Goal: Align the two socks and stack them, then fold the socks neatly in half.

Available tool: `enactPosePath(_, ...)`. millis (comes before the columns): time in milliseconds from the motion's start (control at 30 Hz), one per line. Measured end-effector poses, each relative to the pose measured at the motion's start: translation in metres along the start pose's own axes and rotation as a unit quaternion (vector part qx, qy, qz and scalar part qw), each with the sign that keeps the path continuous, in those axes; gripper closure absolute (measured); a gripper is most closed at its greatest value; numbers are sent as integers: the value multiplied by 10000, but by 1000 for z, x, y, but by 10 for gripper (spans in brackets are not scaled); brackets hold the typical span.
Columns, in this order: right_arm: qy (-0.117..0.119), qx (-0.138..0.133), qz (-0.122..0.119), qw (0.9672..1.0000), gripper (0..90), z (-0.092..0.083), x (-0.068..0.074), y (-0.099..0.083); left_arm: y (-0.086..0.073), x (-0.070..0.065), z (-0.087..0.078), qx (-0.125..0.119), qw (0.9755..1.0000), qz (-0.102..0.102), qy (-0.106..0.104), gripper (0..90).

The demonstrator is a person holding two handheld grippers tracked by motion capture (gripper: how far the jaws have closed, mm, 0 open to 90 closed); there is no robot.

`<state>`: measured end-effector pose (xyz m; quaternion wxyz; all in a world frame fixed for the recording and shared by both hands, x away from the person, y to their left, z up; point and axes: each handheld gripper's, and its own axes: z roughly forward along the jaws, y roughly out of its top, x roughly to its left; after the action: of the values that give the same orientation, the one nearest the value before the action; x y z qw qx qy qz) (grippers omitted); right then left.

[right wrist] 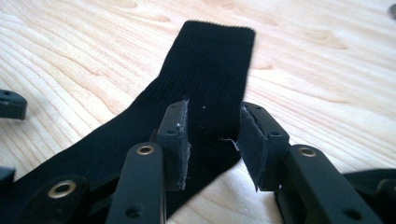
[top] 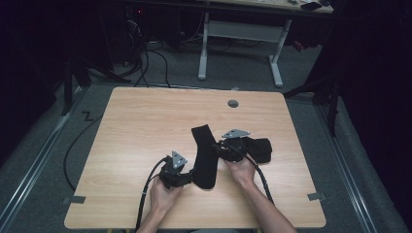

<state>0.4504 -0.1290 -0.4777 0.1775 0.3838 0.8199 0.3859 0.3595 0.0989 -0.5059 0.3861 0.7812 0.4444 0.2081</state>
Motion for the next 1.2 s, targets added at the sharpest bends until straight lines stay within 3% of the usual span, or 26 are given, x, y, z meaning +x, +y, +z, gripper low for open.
enactPosePath(67,-57,-62,-9,10000,624,-6,0,-1,-1,2,-2,-22,10000,-27,7,415)
enactPosePath(200,-114,-118,-34,9999,626,-15,-1,-4,-6,17,-7,49,9996,-143,220,402)
enactPosePath(233,-134,-134,-42,9998,670,-23,-4,-8,-10,29,-10,107,9989,-324,334,401)
enactPosePath(300,-141,-117,-41,9998,702,-27,-6,-10,-11,34,-12,146,9983,-408,380,393)
enactPosePath(467,-462,-377,-30,9982,742,-55,-25,-26,-16,57,-23,273,9951,-596,746,386)
enactPosePath(633,-610,-451,189,9969,724,-70,-46,-35,-17,73,-27,260,9930,-809,818,400)
enactPosePath(900,-790,-505,240,9953,689,-82,-62,-39,-15,86,-26,402,9912,-593,1110,394)
enactPosePath(1000,-770,-498,244,9955,686,-83,-67,-38,-22,91,-25,96,9927,-720,958,371)
enactPosePath(1200,-867,-280,235,9956,645,-75,-71,-44,-21,89,-24,135,9925,-663,1016,350)
